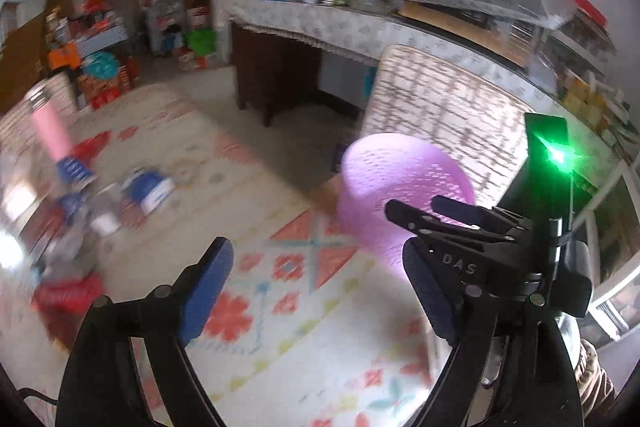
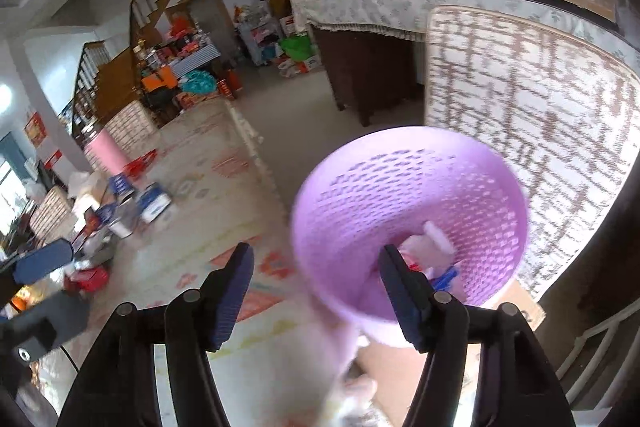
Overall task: Collect trash
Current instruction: 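Release the paper bag from the left tool into the pink wastebasket, then grasp the brown snack bag with the left tool while the right tool grasps the red cigarette box, then carry the red box to the wastebasket and drop it from the right tool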
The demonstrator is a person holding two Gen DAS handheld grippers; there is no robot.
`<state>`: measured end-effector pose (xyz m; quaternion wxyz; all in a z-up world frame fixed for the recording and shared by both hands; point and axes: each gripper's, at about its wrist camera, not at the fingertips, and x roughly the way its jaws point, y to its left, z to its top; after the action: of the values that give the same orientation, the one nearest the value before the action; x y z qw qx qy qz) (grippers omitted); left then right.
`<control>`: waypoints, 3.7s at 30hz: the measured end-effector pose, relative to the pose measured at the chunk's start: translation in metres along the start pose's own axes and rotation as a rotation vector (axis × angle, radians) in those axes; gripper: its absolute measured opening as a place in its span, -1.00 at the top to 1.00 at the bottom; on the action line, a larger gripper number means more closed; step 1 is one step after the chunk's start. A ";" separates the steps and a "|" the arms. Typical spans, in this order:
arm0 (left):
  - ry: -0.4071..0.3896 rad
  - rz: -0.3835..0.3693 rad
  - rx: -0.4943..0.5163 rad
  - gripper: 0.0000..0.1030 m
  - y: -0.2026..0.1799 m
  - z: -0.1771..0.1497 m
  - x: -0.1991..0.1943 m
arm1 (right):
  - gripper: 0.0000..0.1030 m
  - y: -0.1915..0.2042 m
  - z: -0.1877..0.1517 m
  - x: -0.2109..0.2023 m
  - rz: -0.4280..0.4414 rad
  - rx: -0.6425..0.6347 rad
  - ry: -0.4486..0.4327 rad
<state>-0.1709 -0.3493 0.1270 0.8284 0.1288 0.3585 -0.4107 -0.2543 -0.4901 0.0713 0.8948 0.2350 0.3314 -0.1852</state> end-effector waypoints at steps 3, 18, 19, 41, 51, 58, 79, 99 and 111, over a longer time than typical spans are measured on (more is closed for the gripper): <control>-0.004 0.037 -0.047 -0.67 0.024 -0.018 -0.015 | -0.43 0.030 -0.010 0.002 0.026 -0.039 0.016; -0.032 0.384 -0.401 -0.65 0.238 -0.121 -0.100 | -0.51 0.166 -0.066 0.028 0.154 -0.226 0.126; -0.026 0.415 -0.429 -0.65 0.254 -0.128 -0.101 | -0.51 0.172 -0.069 0.030 0.160 -0.234 0.134; 0.121 0.268 -0.453 -0.02 0.278 -0.105 -0.004 | -0.53 0.202 -0.084 0.050 0.156 -0.283 0.199; 0.069 0.176 -0.525 0.39 0.295 -0.116 -0.024 | -0.53 0.243 -0.076 0.077 0.233 -0.376 0.262; 0.049 0.130 -0.544 0.38 0.306 -0.121 -0.028 | -0.70 0.307 -0.059 0.118 0.264 -0.625 0.240; 0.085 0.028 -0.624 0.36 0.322 -0.128 -0.037 | -0.38 0.353 -0.055 0.172 0.419 -0.681 0.383; 0.114 0.038 -0.601 0.29 0.315 -0.128 -0.029 | 0.07 0.349 -0.076 0.154 0.326 -0.760 0.387; 0.110 0.041 -0.613 0.27 0.315 -0.130 -0.026 | -0.19 0.310 -0.078 0.144 0.229 -0.668 0.387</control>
<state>-0.0020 -0.0695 0.0277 0.8162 -0.0977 0.5071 -0.2591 -0.0401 -0.2186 0.0132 0.8579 -0.0030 0.5073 0.0814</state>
